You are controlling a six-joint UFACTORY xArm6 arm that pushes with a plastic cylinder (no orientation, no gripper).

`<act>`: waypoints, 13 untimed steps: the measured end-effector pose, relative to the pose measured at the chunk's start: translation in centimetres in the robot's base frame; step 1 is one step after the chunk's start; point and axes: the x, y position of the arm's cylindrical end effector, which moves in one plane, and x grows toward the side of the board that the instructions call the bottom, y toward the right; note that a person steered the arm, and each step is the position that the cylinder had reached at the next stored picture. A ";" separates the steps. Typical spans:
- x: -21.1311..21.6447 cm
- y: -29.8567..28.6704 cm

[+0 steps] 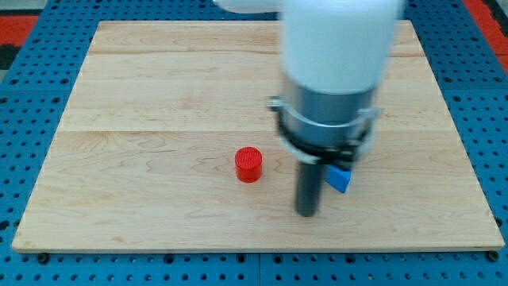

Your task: Move the green star a bit left

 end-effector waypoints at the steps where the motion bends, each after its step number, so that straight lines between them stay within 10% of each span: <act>1: -0.2 9.7; 3: -12.7 20.5; 5: -28.2 16.3; 8: -19.8 -0.6; 10: -22.7 8.2; 13: -3.6 9.9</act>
